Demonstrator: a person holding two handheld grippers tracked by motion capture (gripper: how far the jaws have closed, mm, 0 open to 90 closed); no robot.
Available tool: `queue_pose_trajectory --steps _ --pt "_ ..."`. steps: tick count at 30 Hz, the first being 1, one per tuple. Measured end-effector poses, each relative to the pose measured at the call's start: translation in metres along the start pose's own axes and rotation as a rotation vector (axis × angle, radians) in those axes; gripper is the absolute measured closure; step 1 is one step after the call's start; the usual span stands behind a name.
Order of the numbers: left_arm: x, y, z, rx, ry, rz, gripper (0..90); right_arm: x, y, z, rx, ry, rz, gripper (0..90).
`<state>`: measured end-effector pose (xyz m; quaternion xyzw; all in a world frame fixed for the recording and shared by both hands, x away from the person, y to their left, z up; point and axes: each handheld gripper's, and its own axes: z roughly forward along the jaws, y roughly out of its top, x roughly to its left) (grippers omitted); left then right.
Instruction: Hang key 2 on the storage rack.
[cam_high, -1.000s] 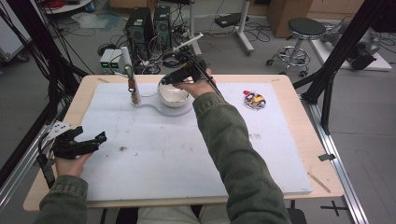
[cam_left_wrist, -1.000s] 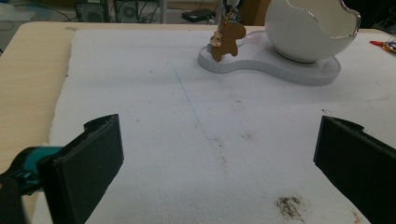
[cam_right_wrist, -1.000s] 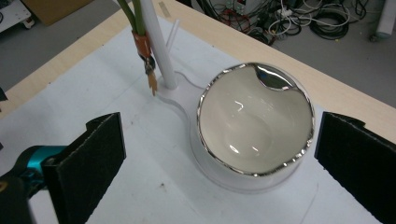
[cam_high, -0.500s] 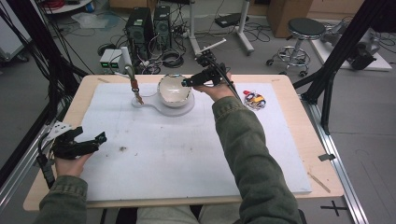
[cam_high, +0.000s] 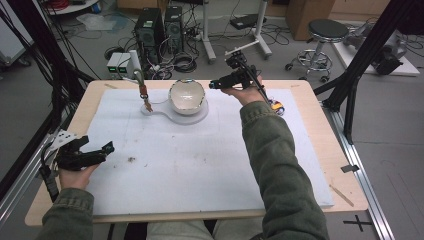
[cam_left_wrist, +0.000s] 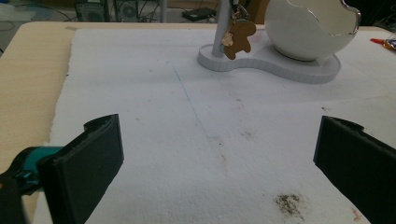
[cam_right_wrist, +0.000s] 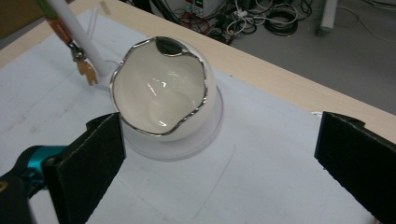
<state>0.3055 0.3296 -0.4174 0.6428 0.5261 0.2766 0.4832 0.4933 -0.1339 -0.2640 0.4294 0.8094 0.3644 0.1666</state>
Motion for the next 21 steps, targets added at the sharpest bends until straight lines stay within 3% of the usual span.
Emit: queue_pose_trajectory --steps 16,21 --pt "0.000 0.000 0.000 0.002 0.003 -0.002 2.0 -0.050 -0.021 -0.007 0.018 -0.070 0.087 1.5" --pt "0.000 -0.001 0.000 0.001 0.004 -0.003 2.0 -0.067 -0.036 -0.004 0.061 -0.098 0.114 1.5"
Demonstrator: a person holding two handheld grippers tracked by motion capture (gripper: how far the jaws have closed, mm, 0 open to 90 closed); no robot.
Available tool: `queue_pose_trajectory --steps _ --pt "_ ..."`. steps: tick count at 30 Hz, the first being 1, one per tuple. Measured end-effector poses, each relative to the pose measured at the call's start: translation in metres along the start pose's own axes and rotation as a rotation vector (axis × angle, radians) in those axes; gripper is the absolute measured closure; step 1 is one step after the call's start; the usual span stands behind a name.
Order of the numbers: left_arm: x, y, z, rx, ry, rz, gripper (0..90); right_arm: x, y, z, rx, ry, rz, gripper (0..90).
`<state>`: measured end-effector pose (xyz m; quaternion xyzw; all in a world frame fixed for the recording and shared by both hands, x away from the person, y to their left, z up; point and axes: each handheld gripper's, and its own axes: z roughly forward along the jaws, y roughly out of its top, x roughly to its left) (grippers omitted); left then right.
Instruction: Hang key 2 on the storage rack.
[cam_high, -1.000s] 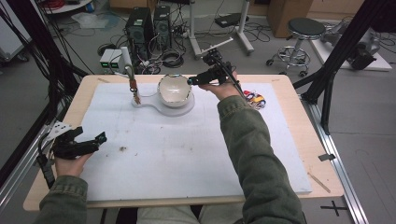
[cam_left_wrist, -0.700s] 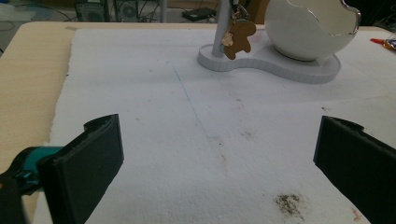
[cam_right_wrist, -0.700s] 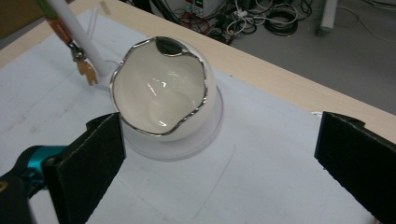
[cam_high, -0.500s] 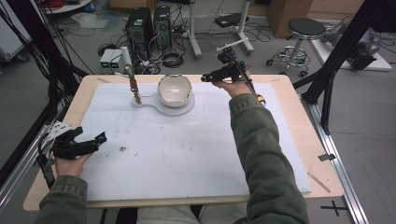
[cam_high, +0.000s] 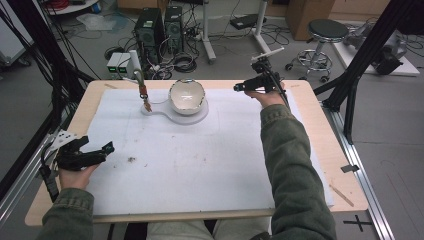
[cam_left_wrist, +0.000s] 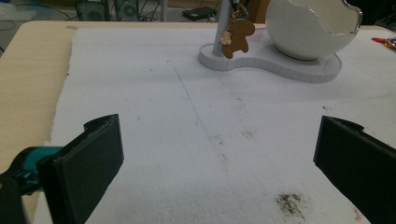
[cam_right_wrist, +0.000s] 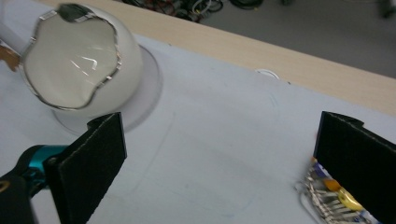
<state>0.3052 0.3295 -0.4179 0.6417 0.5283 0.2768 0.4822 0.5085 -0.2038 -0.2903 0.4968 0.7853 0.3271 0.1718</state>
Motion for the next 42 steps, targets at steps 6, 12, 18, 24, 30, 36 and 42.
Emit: queue_pose_trajectory --steps 6,12,18,24,30,36,42 --pt "0.000 -0.001 -0.001 0.004 0.004 0.000 2.0 -0.021 -0.013 0.002 0.005 -0.023 0.048 1.6" --pt "0.000 -0.001 0.000 0.007 0.004 0.001 2.0 -0.035 -0.024 0.010 0.066 -0.068 0.063 1.6" --pt "0.000 -0.001 0.000 0.008 0.004 0.001 2.0 -0.045 -0.026 0.012 0.060 -0.064 0.103 1.7" --pt "0.000 -0.001 0.000 0.007 0.005 -0.001 2.0 -0.056 -0.029 0.019 0.068 -0.052 0.132 4.4" --pt "0.000 -0.002 0.000 0.011 0.008 -0.006 2.0 -0.067 -0.034 0.027 0.086 -0.050 0.128 4.4" --pt "0.001 -0.003 0.000 0.015 0.009 -0.008 2.0 -0.083 -0.041 0.034 0.115 -0.076 0.162 4.4" --pt "0.001 -0.003 0.001 0.020 0.011 -0.005 2.0 -0.096 -0.055 0.044 0.143 -0.081 0.184 5.0"
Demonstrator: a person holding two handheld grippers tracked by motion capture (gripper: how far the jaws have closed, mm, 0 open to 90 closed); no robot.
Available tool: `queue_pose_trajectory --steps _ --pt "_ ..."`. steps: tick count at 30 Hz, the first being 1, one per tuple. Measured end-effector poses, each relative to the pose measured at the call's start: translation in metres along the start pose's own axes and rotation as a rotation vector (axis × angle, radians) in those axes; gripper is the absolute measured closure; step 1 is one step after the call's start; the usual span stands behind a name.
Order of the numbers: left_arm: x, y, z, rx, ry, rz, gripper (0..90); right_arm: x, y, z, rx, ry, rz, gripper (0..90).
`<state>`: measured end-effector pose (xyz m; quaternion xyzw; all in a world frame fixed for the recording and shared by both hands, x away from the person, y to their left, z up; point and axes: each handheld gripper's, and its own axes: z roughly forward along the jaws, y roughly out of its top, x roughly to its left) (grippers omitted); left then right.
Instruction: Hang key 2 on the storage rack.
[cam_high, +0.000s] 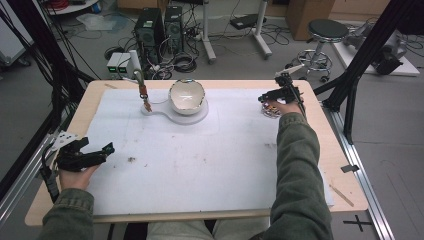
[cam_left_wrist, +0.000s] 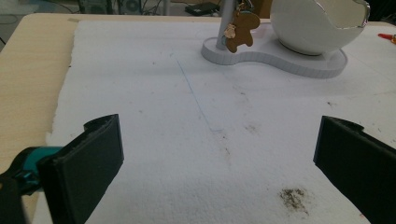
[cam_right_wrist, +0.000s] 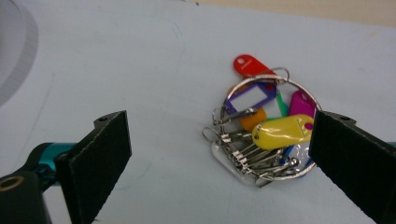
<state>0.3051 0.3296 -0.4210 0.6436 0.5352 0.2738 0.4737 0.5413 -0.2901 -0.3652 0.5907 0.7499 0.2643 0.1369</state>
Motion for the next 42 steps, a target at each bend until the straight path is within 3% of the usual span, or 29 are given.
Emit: queue_pose_trajectory --steps 1,3,13,20,29,32,35,38,39,42 --pt "0.000 0.000 0.000 0.003 0.001 0.000 2.0 -0.006 -0.006 0.007 0.026 -0.023 0.000 5.0" --pt "0.000 0.000 0.001 0.004 0.002 0.002 2.0 -0.009 -0.009 0.008 0.030 -0.023 0.005 5.0" --pt "-0.001 0.000 0.001 0.009 0.009 0.006 2.0 -0.031 -0.019 0.018 0.026 -0.024 0.077 7.4" --pt "0.000 0.000 0.001 0.007 0.007 0.004 2.0 -0.030 -0.021 0.032 0.019 -0.020 0.101 12.6" --pt "0.001 0.000 0.001 0.000 0.014 -0.009 2.0 -0.034 -0.022 0.044 0.008 -0.049 0.190 18.1" --pt "0.002 0.000 0.001 0.001 0.017 -0.013 2.0 -0.034 -0.023 0.048 0.011 -0.043 0.195 30.0" --pt "0.002 0.000 0.001 -0.001 0.014 -0.011 2.0 -0.032 -0.023 0.050 0.001 -0.053 0.192 47.1" --pt "0.002 0.000 0.001 -0.001 0.015 -0.012 2.0 -0.034 -0.023 0.047 -0.015 -0.034 0.212 63.7" --pt "0.002 0.000 0.001 -0.004 0.015 -0.012 2.0 -0.036 -0.022 0.042 -0.046 -0.017 0.238 75.6" --pt "0.002 0.000 0.000 -0.004 0.016 -0.011 2.0 -0.036 -0.023 0.040 -0.052 -0.016 0.239 78.5"
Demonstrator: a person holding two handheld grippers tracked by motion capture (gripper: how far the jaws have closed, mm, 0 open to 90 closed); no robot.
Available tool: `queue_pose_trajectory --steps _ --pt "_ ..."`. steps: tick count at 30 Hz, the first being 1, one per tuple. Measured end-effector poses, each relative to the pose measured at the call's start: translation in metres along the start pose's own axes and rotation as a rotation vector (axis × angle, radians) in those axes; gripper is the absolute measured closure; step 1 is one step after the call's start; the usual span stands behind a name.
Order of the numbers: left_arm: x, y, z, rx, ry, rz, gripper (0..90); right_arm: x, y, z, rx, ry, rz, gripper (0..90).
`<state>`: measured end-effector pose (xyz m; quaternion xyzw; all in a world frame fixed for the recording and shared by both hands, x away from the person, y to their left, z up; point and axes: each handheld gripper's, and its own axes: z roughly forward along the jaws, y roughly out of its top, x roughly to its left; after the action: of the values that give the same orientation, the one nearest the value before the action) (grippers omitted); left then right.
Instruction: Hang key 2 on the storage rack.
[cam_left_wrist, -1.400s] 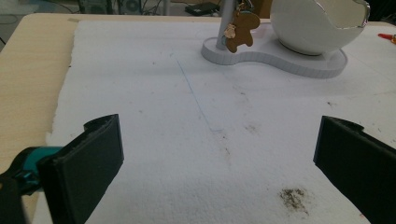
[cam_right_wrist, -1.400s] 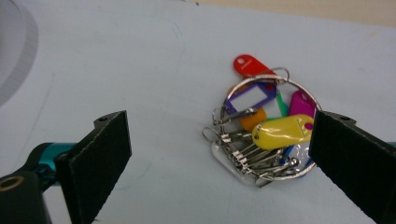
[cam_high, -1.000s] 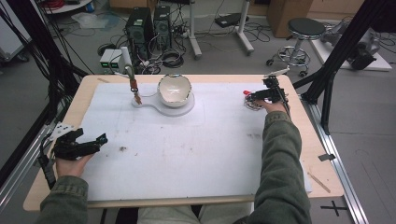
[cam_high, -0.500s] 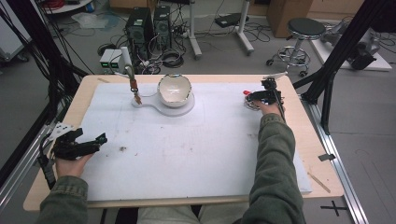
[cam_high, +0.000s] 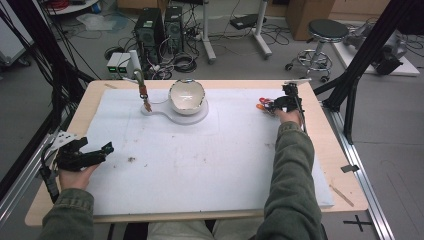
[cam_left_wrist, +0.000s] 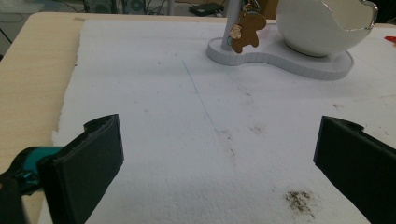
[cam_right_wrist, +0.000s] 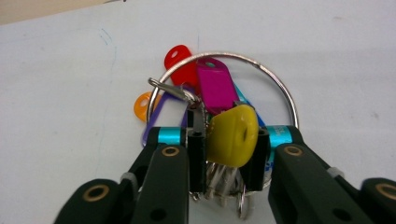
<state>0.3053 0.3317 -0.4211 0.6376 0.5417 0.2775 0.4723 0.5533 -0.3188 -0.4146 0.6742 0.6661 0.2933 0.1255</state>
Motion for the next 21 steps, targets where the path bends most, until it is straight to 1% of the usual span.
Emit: queue_pose_trajectory --steps 1,2,3,5,8,9,10,12,13,14,15,21 --pt "0.000 0.000 0.000 -0.001 0.000 0.000 2.0 0.000 0.000 -0.001 0.000 -0.002 0.000 79.1" --pt "0.000 0.000 0.000 -0.001 -0.001 -0.001 2.0 -0.001 -0.001 -0.001 0.007 0.014 -0.007 79.4" --pt "0.000 0.000 0.000 0.000 0.000 -0.001 2.0 0.000 -0.001 -0.001 0.011 0.025 -0.003 79.6" --pt "0.000 0.000 0.000 -0.001 -0.001 0.000 2.0 -0.002 -0.001 -0.003 0.014 0.037 -0.013 80.0" --pt "0.000 0.000 0.000 0.000 -0.002 0.002 2.0 -0.001 -0.002 -0.005 0.016 0.045 -0.018 80.6" --pt "0.000 0.000 0.000 0.000 -0.002 0.001 2.0 -0.001 -0.003 -0.006 0.015 0.050 -0.026 80.8" --pt "0.000 0.000 0.000 0.001 -0.001 0.002 2.0 -0.001 -0.003 -0.007 0.014 0.048 -0.023 81.0" --pt "0.000 0.000 0.000 -0.001 -0.002 0.002 2.0 -0.001 -0.002 -0.010 0.007 0.060 -0.028 81.2" --pt "0.000 0.000 0.000 0.000 -0.001 0.001 2.0 -0.001 -0.002 -0.011 0.002 0.063 -0.037 81.3" --pt "0.000 0.000 0.000 0.000 -0.001 0.001 2.0 0.000 -0.002 -0.013 0.002 0.072 -0.029 81.4" --pt "0.000 0.000 0.000 0.000 -0.001 0.002 2.0 0.000 -0.002 -0.014 0.001 0.072 -0.037 81.7" --pt "0.000 0.000 0.000 -0.002 -0.002 -0.001 2.0 0.003 0.000 -0.025 -0.026 0.101 -0.034 81.7"
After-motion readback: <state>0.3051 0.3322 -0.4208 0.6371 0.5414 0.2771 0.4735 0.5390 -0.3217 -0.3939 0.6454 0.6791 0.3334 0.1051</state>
